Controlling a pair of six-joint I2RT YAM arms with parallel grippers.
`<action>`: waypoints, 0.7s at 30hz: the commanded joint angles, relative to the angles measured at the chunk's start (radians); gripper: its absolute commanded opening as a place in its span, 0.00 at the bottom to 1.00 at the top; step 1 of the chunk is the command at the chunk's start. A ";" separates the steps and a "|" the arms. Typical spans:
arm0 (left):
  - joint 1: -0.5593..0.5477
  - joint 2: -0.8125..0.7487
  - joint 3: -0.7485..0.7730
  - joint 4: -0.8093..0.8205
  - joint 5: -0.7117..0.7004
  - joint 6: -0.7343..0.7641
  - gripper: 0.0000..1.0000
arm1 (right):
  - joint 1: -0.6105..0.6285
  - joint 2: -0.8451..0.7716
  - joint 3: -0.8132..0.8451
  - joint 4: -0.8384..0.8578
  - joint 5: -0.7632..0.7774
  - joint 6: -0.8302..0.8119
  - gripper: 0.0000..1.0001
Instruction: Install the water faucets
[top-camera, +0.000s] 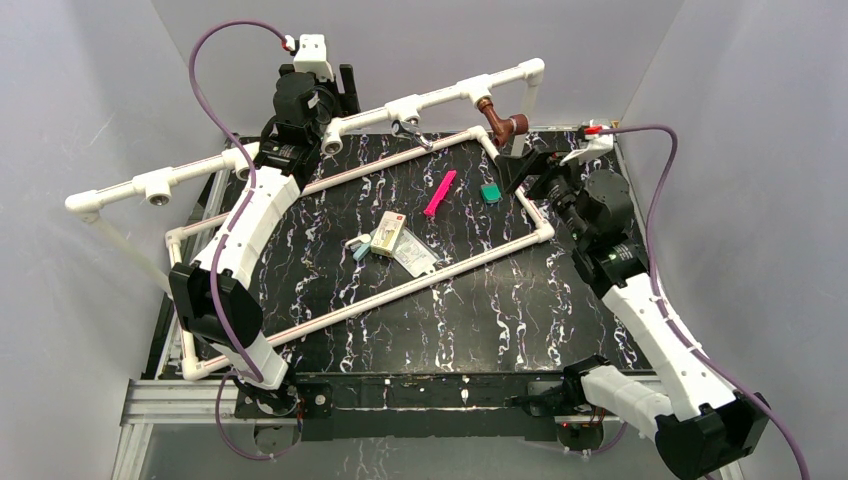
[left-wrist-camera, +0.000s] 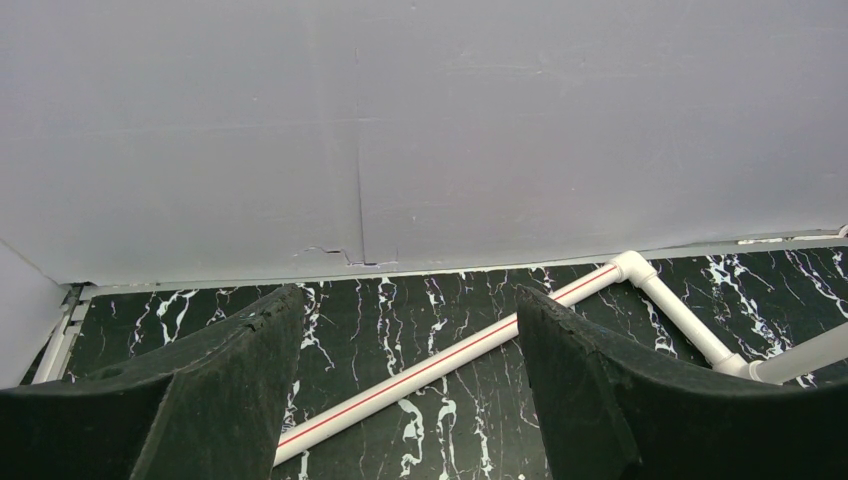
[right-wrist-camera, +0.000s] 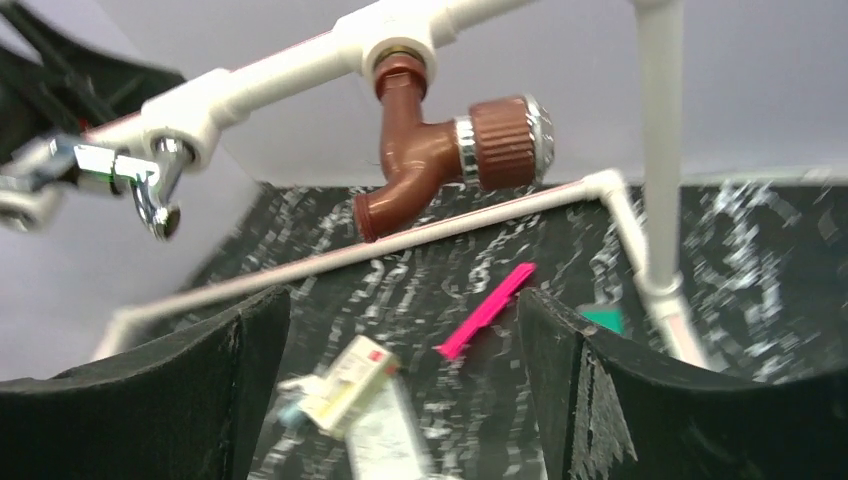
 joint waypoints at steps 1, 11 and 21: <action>-0.016 0.034 -0.068 -0.230 0.035 0.010 0.76 | -0.003 -0.024 0.049 0.034 -0.125 -0.445 0.91; -0.016 0.038 -0.070 -0.230 0.029 0.015 0.76 | -0.002 -0.066 -0.015 0.095 -0.225 -1.142 0.94; -0.016 0.042 -0.065 -0.232 0.029 0.017 0.76 | 0.009 0.007 -0.031 0.226 -0.214 -1.555 0.95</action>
